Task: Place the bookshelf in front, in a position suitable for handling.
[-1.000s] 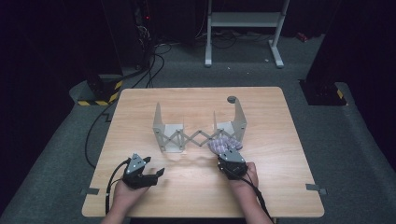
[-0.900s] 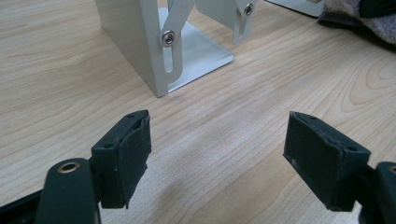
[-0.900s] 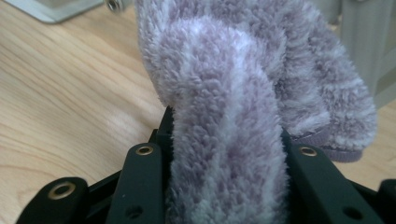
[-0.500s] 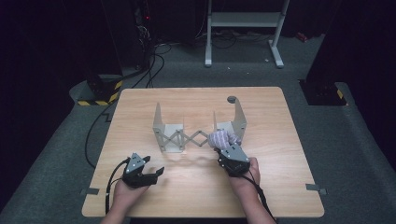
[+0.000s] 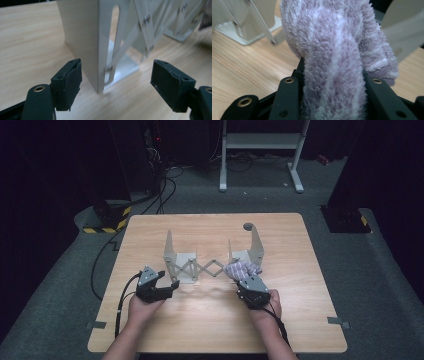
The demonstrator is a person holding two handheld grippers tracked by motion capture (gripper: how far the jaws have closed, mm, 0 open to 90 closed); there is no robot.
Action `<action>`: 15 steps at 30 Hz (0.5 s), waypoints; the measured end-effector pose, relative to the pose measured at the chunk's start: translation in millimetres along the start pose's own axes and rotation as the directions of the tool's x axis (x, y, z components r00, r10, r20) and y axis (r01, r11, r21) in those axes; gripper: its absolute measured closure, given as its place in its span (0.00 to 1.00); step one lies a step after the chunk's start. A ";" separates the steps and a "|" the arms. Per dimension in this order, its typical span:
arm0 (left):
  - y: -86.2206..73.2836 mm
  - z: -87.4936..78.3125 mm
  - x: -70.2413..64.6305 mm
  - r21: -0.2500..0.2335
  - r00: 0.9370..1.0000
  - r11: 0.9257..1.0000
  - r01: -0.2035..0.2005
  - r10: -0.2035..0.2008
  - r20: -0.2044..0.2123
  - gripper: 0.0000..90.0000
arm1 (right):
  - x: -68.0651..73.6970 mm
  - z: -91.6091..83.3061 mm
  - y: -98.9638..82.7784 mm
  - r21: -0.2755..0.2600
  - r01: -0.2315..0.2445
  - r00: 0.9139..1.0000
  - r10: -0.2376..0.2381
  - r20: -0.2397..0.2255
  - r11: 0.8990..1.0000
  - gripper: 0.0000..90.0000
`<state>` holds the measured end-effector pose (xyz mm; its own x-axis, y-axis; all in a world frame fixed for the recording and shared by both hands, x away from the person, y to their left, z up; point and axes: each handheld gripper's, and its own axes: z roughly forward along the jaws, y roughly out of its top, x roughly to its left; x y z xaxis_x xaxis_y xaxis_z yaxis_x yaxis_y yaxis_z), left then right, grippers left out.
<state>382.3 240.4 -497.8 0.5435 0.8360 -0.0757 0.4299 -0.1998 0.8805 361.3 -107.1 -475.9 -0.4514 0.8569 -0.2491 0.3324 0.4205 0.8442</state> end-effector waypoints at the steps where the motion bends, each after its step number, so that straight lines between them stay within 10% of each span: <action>1: 3.4 2.5 -0.4 -0.005 1.000 1.000 -0.008 0.008 0.001 0.28 | -1.5 -0.3 -2.4 0.003 -0.002 1.000 0.002 0.004 1.000 0.69; 15: 14.3 10.9 -21.8 -0.023 1.000 1.000 -0.019 0.019 0.020 0.33 | -17.4 -13.1 -15.3 0.003 -0.030 0.998 0.030 0.047 1.000 0.69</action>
<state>384.5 213.7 -488.6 0.5660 0.8216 -0.0681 0.4032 -0.2038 0.8921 353.2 -132.3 -478.2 -0.4020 0.8821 -0.2455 0.3486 0.3954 0.8498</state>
